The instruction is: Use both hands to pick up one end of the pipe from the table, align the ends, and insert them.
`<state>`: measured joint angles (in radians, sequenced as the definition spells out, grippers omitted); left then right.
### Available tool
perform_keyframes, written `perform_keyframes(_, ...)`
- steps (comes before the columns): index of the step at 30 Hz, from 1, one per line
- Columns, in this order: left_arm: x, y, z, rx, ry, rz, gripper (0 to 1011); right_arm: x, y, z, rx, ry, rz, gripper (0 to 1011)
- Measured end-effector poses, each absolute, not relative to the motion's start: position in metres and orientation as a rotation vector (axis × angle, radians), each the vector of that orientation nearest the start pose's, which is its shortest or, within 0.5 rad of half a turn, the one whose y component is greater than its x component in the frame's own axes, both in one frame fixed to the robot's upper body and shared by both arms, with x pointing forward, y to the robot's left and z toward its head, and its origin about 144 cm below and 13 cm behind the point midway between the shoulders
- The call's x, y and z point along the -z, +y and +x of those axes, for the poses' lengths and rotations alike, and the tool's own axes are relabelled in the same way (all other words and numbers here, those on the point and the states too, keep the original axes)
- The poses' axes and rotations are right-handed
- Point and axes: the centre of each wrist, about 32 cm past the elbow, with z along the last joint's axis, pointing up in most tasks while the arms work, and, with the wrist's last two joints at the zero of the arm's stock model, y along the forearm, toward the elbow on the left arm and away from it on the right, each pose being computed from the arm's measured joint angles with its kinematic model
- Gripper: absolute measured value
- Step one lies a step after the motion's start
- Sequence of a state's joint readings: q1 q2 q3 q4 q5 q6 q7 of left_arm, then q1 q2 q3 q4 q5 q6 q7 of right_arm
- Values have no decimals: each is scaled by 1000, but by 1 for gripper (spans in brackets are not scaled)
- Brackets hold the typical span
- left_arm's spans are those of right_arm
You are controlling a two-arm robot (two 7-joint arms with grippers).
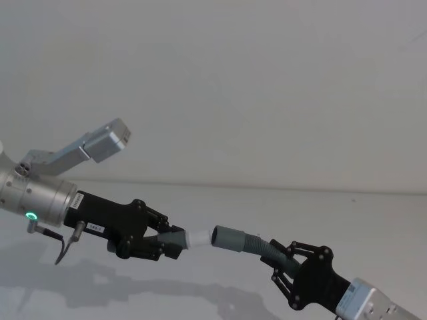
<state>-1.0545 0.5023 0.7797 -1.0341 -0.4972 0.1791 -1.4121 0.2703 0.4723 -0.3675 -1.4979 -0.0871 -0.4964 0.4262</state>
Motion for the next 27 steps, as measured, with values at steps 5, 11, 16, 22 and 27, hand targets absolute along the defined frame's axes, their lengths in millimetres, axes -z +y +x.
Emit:
perform_keyframes(5,-1367,278,663,60,-80,405,340,-1198,-268,515,658,-806,-125,216)
perform_keyframes(11,-1367,278,664,61,-79,408,340,-1197,-269,516,652,-818,-124,216)
perform_keyframes(16,-1368,278,664,63,-78,412,340,-1196,-270,517,647,-826,-124,216)
perform_keyframes(22,-1369,278,665,65,-78,418,339,-1195,-270,518,645,-831,-125,216)
perform_keyframes(27,-1369,278,665,67,-77,424,340,-1195,-271,518,645,-831,-128,215)
